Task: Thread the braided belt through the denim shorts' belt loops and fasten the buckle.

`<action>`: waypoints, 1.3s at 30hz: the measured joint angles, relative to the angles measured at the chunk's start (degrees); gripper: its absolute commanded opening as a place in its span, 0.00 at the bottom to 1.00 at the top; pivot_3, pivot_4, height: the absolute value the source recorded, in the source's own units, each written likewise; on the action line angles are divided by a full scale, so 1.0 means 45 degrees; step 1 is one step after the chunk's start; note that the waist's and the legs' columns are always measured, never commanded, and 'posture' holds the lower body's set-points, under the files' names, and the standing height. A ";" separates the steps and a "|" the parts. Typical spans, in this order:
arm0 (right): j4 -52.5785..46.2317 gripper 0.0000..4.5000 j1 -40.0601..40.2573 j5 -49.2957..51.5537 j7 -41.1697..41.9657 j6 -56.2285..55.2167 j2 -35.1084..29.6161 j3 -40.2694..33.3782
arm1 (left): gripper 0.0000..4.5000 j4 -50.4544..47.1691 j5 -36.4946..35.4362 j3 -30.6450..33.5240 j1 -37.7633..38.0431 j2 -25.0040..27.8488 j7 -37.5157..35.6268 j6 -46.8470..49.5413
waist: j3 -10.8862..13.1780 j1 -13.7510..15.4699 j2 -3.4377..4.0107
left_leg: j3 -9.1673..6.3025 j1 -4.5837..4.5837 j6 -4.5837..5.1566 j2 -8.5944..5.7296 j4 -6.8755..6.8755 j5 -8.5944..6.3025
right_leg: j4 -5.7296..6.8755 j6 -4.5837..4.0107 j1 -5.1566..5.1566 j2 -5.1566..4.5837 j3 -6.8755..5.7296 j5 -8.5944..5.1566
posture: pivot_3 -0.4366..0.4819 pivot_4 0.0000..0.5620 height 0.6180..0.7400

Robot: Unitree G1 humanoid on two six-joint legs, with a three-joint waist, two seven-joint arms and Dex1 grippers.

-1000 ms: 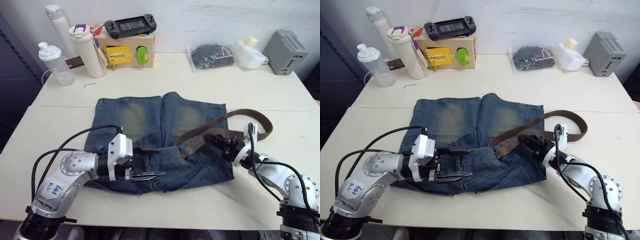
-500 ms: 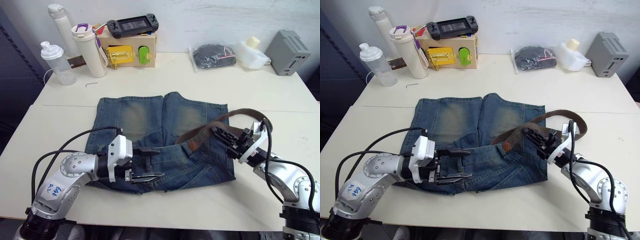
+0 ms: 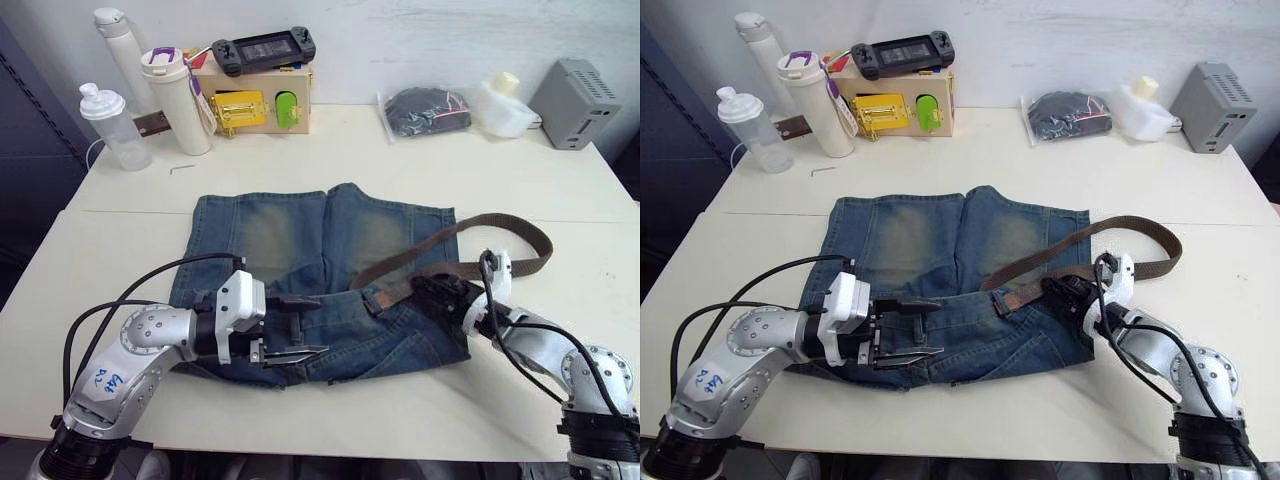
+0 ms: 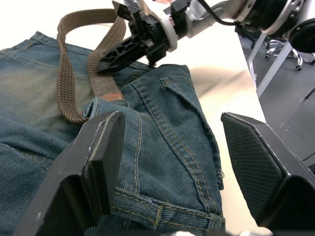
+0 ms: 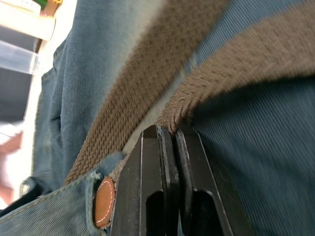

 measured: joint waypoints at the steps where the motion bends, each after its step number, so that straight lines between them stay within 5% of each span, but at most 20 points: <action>1: -0.0001 0.00 -0.0072 -0.0142 0.0153 0.0016 0.0000 0.0040 | 0.77 0.0000 0.0009 -0.0004 -0.0012 -0.0004 0.0000 0.0000 | 0.0000 0.0001 0.0000 | 0.0000 0.0000 0.0000 0.0000 0.0000 0.0000 | 0.0000 0.0000 0.0000 0.0000 0.0000 0.0000 | 0.48 0.27 1.00; 16: -0.1289 0.00 0.0412 -0.2533 0.2648 0.1080 -0.0033 0.1075 | 0.77 0.0031 0.0239 -0.0500 -0.0616 -0.0412 -0.0005 0.0049 | 0.0002 0.0005 0.0000 | -0.0002 0.0000 0.0000 0.0002 -0.0006 0.0000 | -0.0012 0.0000 0.0000 0.0002 -0.0002 0.0000 | 0.48 0.27 1.00; 23: -0.1218 0.00 0.0540 -0.2887 0.2378 0.1070 0.0193 0.0367 | 0.77 0.0560 -0.1550 -0.0737 -0.2398 -0.1565 0.0164 0.2095 | 0.0009 0.0081 -0.0014 | -0.0010 0.0000 0.0002 -0.0009 0.0016 -0.0001 | -0.0013 0.0012 0.0014 -0.0002 -0.0003 0.0006 | 0.48 0.27 1.00; 29: -0.1650 0.00 0.1198 -0.2964 0.2063 0.1103 0.0143 -0.0464 | 0.77 0.1562 -0.1705 -0.1787 -0.3757 -0.2308 -0.0187 0.3148 | 0.0012 0.0196 -0.0018 | -0.0008 -0.0003 0.0004 -0.0016 0.0020 -0.0002 | -0.0015 0.0013 0.0016 -0.0002 -0.0003 0.0007 | 0.48 0.27 1.00; 34: -0.2188 0.00 0.1686 -0.2952 0.1663 0.1104 0.0282 -0.0734 | 0.77 0.2686 -0.1616 -0.3289 -0.4779 -0.4088 0.0584 0.4548 | 0.0016 0.0297 -0.0025 | -0.0001 -0.0005 0.0011 -0.0020 0.0026 -0.0004 | -0.0015 0.0029 0.0019 0.0004 0.0005 0.0016 | 0.48 0.27 1.00; 39: -0.2445 0.00 0.1966 -0.2912 0.1346 0.1096 0.0406 -0.0980 | 0.77 0.3663 -0.0179 -0.4468 -0.4783 -0.3676 0.0644 0.4458 | 0.0016 0.0201 -0.0023 | 0.0003 0.0002 0.0009 -0.0007 0.0019 -0.0003 | -0.0001 0.0029 0.0014 0.0027 0.0009 0.0015 | 0.48 0.27 1.00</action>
